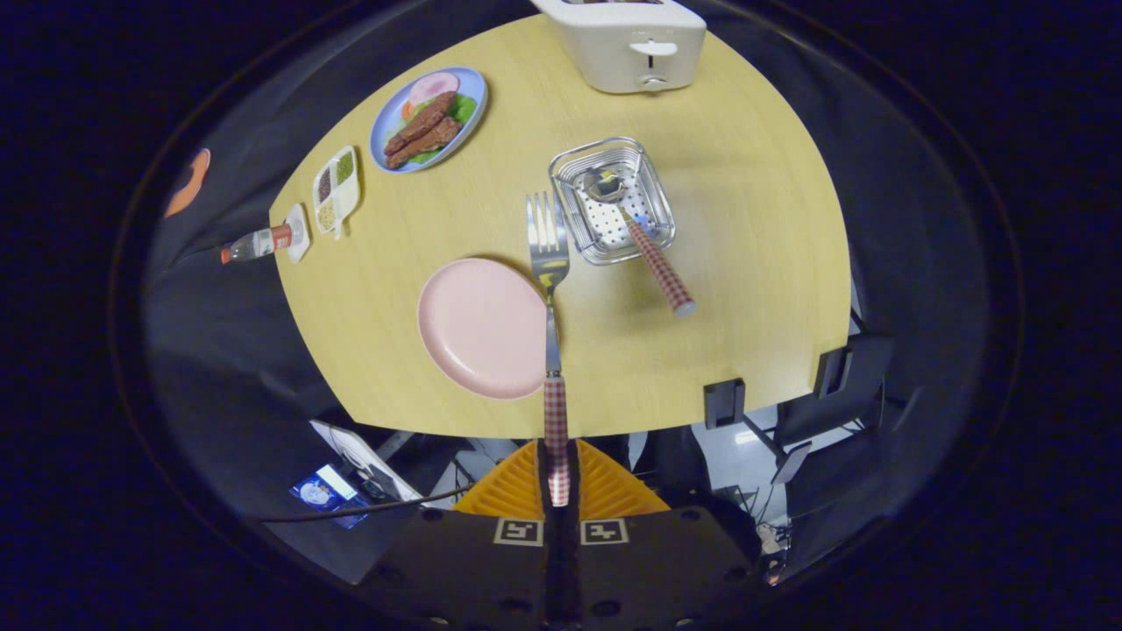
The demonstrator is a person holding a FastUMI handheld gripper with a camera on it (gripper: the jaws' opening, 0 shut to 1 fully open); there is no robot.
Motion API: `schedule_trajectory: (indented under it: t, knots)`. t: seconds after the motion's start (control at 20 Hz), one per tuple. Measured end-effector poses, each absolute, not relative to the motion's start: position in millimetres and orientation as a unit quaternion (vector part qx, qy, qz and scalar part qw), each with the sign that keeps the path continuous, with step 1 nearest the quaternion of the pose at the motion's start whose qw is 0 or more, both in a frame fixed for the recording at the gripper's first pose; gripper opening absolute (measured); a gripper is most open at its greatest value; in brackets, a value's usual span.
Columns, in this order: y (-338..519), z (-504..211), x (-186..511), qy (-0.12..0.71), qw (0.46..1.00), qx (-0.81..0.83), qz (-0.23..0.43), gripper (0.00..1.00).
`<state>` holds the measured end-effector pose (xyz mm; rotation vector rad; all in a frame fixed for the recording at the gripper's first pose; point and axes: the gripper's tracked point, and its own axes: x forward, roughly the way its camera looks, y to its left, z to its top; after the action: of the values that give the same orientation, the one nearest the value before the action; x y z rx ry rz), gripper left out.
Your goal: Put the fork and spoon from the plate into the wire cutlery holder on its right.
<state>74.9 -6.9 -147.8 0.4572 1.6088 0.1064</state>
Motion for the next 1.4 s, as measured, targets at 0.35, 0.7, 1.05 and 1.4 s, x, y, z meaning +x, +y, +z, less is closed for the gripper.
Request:
schedule_trajectory:
  t: [0.35,0.7,1.05,1.4]
  knots:
    - [-29.3,-163.1,96.0,0.763,0.617,0.183,0.054,0.01]
    - [-38.1,-170.7,123.3,0.778,0.606,0.158,0.04,0.01]
    - [-40.6,-179.6,134.6,0.788,0.597,0.146,0.041,0.01]
    - [-38.4,-182.6,138.7,0.798,0.583,0.142,0.047,0.01]
